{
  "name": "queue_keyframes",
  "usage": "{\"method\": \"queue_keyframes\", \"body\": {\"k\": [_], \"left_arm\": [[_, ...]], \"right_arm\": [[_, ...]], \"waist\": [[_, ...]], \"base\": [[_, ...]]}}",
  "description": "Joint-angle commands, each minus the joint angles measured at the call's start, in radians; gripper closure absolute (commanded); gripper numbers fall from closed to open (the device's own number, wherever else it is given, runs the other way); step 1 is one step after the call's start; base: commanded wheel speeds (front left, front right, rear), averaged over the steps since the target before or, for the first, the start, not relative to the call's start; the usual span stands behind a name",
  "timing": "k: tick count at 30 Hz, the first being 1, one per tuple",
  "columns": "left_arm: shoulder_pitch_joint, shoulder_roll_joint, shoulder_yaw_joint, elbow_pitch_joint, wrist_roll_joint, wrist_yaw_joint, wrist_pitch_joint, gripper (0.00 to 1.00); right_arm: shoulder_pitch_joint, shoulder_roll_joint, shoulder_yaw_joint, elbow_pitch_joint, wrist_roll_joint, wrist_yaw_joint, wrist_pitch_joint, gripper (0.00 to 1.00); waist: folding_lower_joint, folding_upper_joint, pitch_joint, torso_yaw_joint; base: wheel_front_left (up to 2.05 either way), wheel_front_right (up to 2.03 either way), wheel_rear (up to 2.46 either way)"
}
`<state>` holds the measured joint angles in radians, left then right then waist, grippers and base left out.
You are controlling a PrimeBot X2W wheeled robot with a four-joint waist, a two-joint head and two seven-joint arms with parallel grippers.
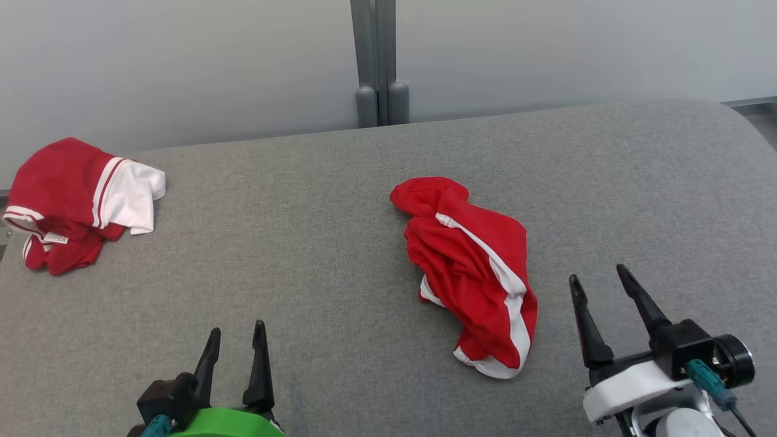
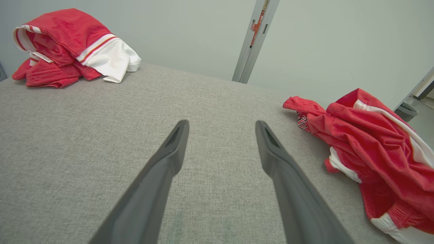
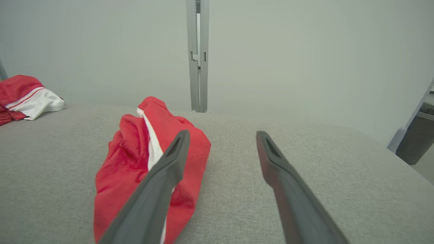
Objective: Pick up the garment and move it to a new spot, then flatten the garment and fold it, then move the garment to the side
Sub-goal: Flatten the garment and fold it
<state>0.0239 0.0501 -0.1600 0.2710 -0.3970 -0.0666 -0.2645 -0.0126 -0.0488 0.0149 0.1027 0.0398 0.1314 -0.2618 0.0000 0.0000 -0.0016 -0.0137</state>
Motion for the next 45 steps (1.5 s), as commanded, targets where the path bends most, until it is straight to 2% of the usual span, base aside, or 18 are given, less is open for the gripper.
{"method": "queue_keyframes", "body": {"k": [1, 7, 14, 22, 23, 24, 25, 26, 27, 33, 45], "left_arm": [[-0.018, 0.001, -0.002, 0.002, -0.007, 0.002, 0.0, 0.0], [-0.027, 0.001, -0.016, 0.007, -0.008, 0.006, 0.0, 0.0], [-0.032, 0.001, -0.027, 0.011, -0.02, 0.006, 0.0, 0.0], [-0.033, 0.001, -0.035, 0.007, -0.025, 0.014, 0.0, 0.0], [-0.034, 0.001, -0.035, 0.006, -0.026, 0.015, 0.0, 0.0], [-0.034, 0.001, -0.035, 0.005, -0.026, 0.016, 0.0, 0.0], [-0.035, 0.001, -0.035, 0.005, -0.027, 0.015, 0.0, 0.0], [-0.036, 0.001, -0.035, 0.005, -0.027, 0.017, 0.0, 0.0], [-0.036, 0.001, -0.035, 0.005, -0.027, 0.017, 0.0, 0.0], [-0.04, 0.001, -0.029, 0.008, -0.021, 0.015, 0.0, 0.0], [-0.044, 0.001, -0.042, 0.001, -0.016, 0.016, 0.0, 0.0]], "right_arm": [[-0.019, -0.003, 0.016, 0.013, -0.01, -0.001, -0.005, 0.0], [-0.104, -0.004, 0.101, 0.153, -0.065, -0.001, -0.004, 0.0], [-0.212, -0.003, 0.063, 0.348, -0.118, -0.001, -0.004, 0.0], [-0.285, -0.004, 0.064, 0.46, -0.163, -0.001, -0.004, 0.0], [-0.292, -0.004, 0.062, 0.473, -0.166, -0.001, -0.004, 0.09], [-0.302, -0.003, 0.061, 0.49, -0.166, -0.001, -0.004, 0.55], [-0.31, -0.004, 0.059, 0.508, -0.165, -0.001, -0.004, 0.64], [-0.319, -0.003, 0.058, 0.529, -0.163, -0.001, -0.004, 0.79], [-0.328, -0.003, 0.058, 0.543, -0.16, -0.001, -0.004, 1.0], [-0.373, -0.003, 0.041, 0.544, -0.141, -0.001, -0.004, 1.0], [-0.467, -0.003, -0.048, 0.372, -0.195, -0.001, -0.004, 1.0]], "waist": [[0.0, 0.0, 0.008, 0.01], [0.0, 0.0, 0.022, 0.05], [0.0, 0.0, 0.04, 0.106], [0.0, 0.0, 0.058, 0.134], [0.0, 0.0, 0.059, 0.135], [0.0, 0.0, 0.06, 0.135], [0.0, 0.0, 0.062, 0.134], [0.0, 0.0, 0.063, 0.133], [0.0, 0.0, 0.063, 0.132], [0.0, 0.0, 0.065, 0.117], [0.0, 0.0, 0.057, 0.082]], "base": [[0.0, 0.0, 0.0], [0.0, 0.0, 0.0], [0.0, 0.0, 0.0], [0.0, 0.0, 0.0], [0.0, 0.0, 0.0], [0.0, 0.0, 0.0], [0.0, 0.0, 0.0], [0.0, 0.0, 0.0], [0.0, 0.0, 0.0], [0.0, 0.0, 0.0], [0.0, 0.0, 0.0]]}}
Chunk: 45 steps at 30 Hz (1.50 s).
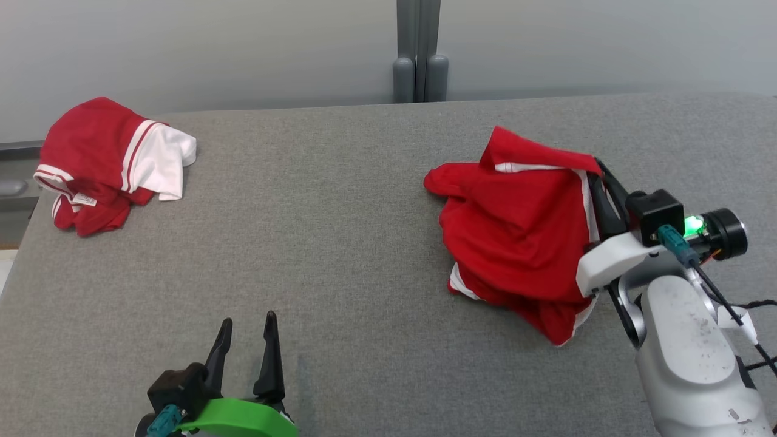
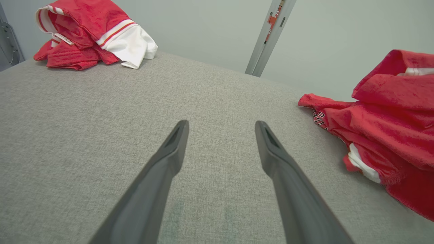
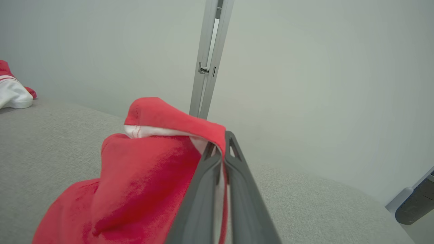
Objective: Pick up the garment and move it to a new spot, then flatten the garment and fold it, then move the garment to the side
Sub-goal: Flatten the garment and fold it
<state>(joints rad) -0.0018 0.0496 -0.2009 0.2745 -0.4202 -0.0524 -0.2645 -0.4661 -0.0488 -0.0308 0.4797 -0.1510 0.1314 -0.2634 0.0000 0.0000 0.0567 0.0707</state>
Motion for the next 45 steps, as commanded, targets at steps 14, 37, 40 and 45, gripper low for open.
{"method": "queue_keyframes", "body": {"k": [14, 37, 40, 45], "left_arm": [[-0.035, 0.002, -0.016, -0.019, 0.008, -0.003, 0.0, 0.0], [-0.085, 0.002, -0.043, -0.034, 0.0, -0.007, 0.0, 0.0], [-0.091, 0.002, -0.048, -0.033, -0.002, -0.006, 0.0, 0.0], [-0.1, 0.002, -0.059, -0.033, -0.006, -0.001, 0.0, 0.0]], "right_arm": [[-0.268, -0.003, -0.059, -0.154, -0.083, -0.001, -0.002, 1.0], [-0.077, -0.004, 0.46, 0.059, 0.244, -0.001, -0.002, 1.0], [-0.09, -0.004, 0.516, 0.046, 0.3, -0.001, -0.002, 1.0], [-0.105, -0.004, 0.549, 0.031, 0.377, -0.001, -0.002, 1.0]], "waist": [[0.0, 0.0, 0.0, 0.003], [0.0, 0.0, 0.061, 0.092], [0.0, 0.0, 0.065, 0.101], [0.0, 0.0, 0.072, 0.114]], "base": [[0.0, 0.0, 0.0], [0.0, 0.0, 0.0], [0.0, 0.0, 0.0], [0.0, 0.0, 0.0]]}}
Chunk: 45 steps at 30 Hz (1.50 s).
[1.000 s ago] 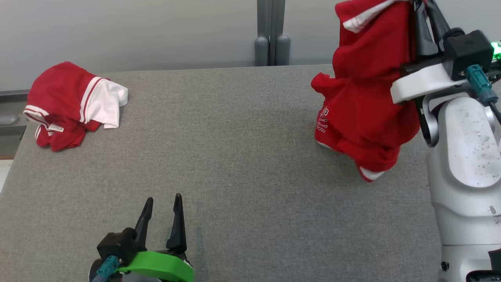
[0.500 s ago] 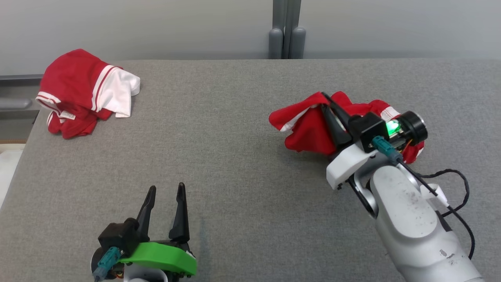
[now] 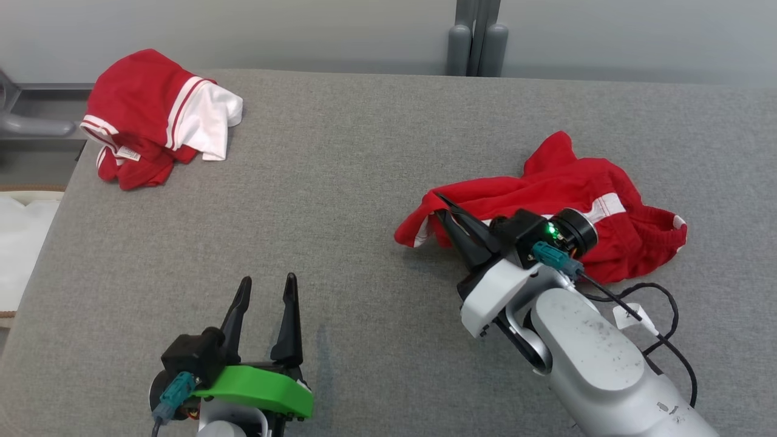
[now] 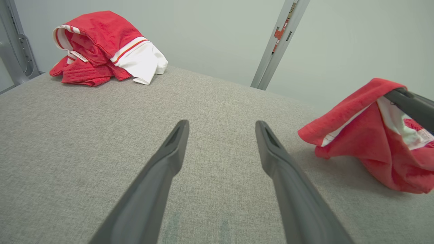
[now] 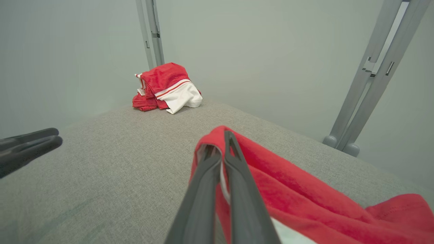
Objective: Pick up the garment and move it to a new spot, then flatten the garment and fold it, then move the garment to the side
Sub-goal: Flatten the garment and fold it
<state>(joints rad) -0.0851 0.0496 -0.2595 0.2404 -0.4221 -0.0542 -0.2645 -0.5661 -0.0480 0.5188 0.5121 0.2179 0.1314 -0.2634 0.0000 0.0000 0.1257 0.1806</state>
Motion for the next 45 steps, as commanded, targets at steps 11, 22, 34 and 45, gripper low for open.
{"method": "queue_keyframes", "body": {"k": [11, 22, 34, 45], "left_arm": [[-0.03, 0.002, -0.016, 0.004, -0.013, 0.008, 0.0, 0.0], [-0.047, 0.002, -0.021, 0.001, -0.007, 0.001, 0.0, 0.0], [-0.042, 0.002, -0.052, 0.019, 0.005, -0.005, 0.0, 0.0], [0.005, 0.002, -0.061, 0.025, 0.013, -0.007, 0.0, 0.0]], "right_arm": [[-0.052, -0.004, -0.059, 0.192, -0.083, -0.001, -0.002, 0.0], [-0.06, -0.004, -0.179, 0.154, -0.193, -0.001, -0.002, 0.0], [0.14, -0.004, -0.263, 0.008, -0.291, -0.001, -0.002, 0.0], [0.314, -0.004, -0.395, -0.164, -0.273, -0.001, -0.002, 0.0]], "waist": [[0.0, 0.0, 0.034, 0.017], [0.0, 0.0, 0.041, -0.029], [0.0, 0.0, -0.015, -0.11], [0.0, 0.0, -0.077, -0.163]], "base": [[0.0, 0.0, 0.0], [0.0, 0.0, 0.0], [0.0, 0.0, 0.0], [0.0, 0.0, 0.0]]}}
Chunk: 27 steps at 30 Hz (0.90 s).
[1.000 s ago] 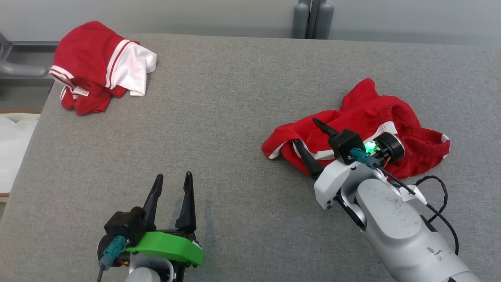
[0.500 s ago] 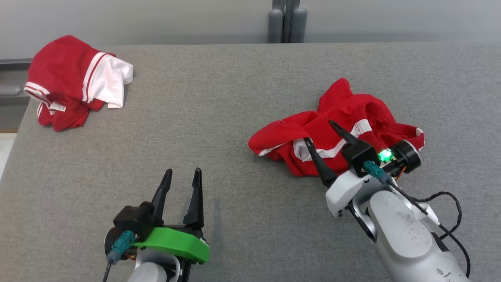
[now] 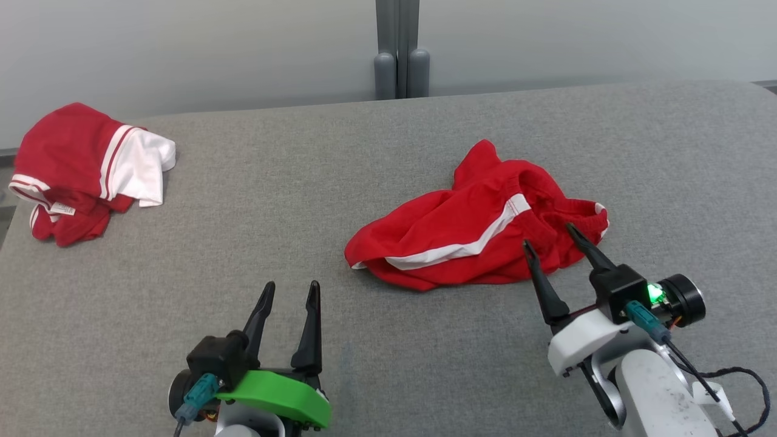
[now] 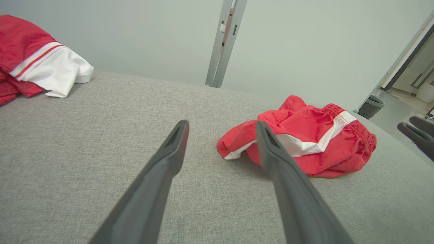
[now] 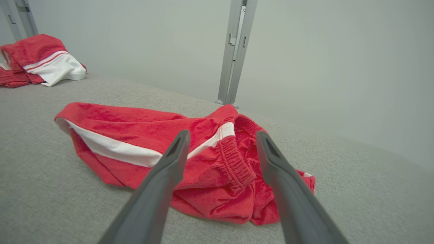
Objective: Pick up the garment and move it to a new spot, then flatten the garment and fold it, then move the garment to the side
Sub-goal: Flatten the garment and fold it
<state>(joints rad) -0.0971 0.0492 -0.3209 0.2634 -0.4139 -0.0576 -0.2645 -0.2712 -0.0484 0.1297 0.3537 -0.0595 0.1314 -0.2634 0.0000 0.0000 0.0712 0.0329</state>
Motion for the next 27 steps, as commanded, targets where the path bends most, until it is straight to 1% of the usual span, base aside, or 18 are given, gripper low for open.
{"method": "queue_keyframes", "body": {"k": [1, 7, 12, 20, 27], "left_arm": [[0.019, 0.002, -0.002, 0.003, 0.004, -0.004, 0.0, 0.0], [0.044, 0.002, -0.006, 0.012, -0.002, -0.004, 0.0, 0.0], [0.068, 0.002, 0.022, 0.001, 0.009, 0.008, 0.0, 0.0], [0.107, 0.002, 0.072, -0.013, 0.02, 0.008, 0.0, 0.0], [0.114, 0.002, 0.083, -0.01, 0.021, 0.002, 0.0, 0.0]], "right_arm": [[0.031, -0.003, -0.02, -0.016, 0.009, -0.001, -0.002, 0.0], [0.105, -0.003, -0.096, -0.072, 0.044, -0.001, -0.002, 0.0], [0.16, -0.004, -0.146, -0.109, 0.07, -0.001, -0.002, 0.0], [0.205, -0.003, -0.169, -0.143, 0.102, -0.001, -0.002, 0.0], [0.211, -0.003, -0.177, -0.141, 0.105, -0.001, -0.002, 0.0]], "waist": [[0.0, 0.0, -0.03, -0.018], [0.0, 0.0, -0.072, -0.026], [0.0, 0.0, -0.089, -0.027], [0.0, 0.0, -0.096, -0.031], [0.0, 0.0, -0.092, -0.03]], "base": [[0.0, 0.0, 0.0], [0.0, 0.0, 0.0], [0.0, 0.0, 0.0], [0.0, 0.0, 0.0], [0.0, 0.0, 0.0]]}}
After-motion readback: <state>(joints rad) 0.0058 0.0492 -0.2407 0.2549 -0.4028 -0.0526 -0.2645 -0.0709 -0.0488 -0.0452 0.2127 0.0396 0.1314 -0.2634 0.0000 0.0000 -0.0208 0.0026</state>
